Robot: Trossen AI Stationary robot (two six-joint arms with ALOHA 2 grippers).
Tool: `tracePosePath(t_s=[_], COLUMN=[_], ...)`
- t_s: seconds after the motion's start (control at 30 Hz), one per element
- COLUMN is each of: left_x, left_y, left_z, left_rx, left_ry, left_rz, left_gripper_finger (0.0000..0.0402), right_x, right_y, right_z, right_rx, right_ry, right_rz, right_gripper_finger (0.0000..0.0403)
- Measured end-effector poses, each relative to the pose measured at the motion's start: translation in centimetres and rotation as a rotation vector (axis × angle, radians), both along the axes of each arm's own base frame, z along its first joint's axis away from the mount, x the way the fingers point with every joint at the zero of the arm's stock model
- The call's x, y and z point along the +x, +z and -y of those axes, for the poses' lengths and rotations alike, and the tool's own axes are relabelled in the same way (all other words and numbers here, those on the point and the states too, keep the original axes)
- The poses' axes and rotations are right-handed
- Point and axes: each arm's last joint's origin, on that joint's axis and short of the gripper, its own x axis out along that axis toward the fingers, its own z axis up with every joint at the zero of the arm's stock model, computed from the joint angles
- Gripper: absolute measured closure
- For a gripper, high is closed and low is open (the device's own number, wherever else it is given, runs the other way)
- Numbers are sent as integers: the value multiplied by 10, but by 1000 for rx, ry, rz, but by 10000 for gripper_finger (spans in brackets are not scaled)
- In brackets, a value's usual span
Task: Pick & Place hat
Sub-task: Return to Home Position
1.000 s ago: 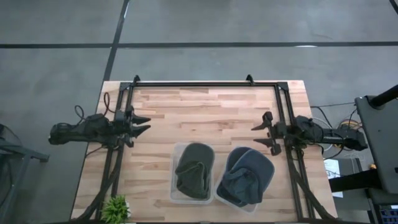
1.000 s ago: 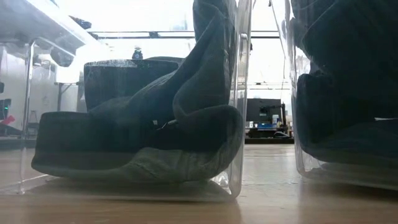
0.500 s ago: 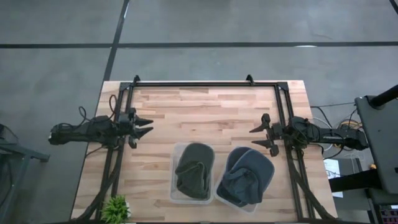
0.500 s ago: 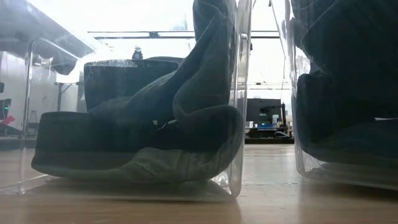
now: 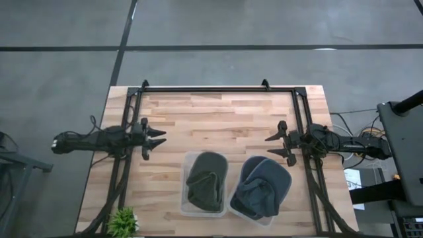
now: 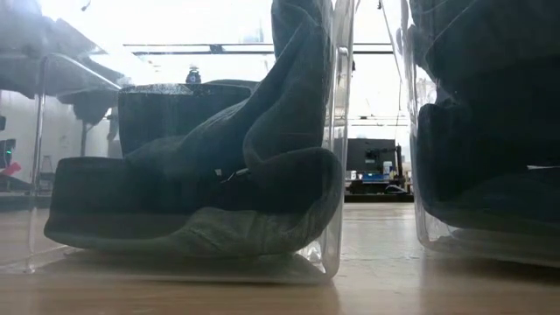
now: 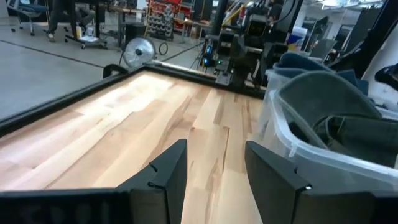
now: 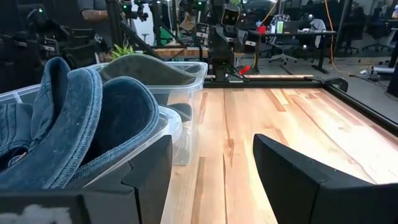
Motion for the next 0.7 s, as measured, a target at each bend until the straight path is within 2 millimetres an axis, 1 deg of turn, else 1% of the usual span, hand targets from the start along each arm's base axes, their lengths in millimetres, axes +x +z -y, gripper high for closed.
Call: tracePosePath(t_s=[0.7], left_x=[2], left_y=[-2], left_z=[0], left_rx=[-1], left_ry=[0], left_rz=[11], left_gripper_finger=[248], right_x=[0], right_y=[0], right_z=[0], right_rx=[0], right_ry=[-2], right_rz=[0], right_gripper_finger=[184])
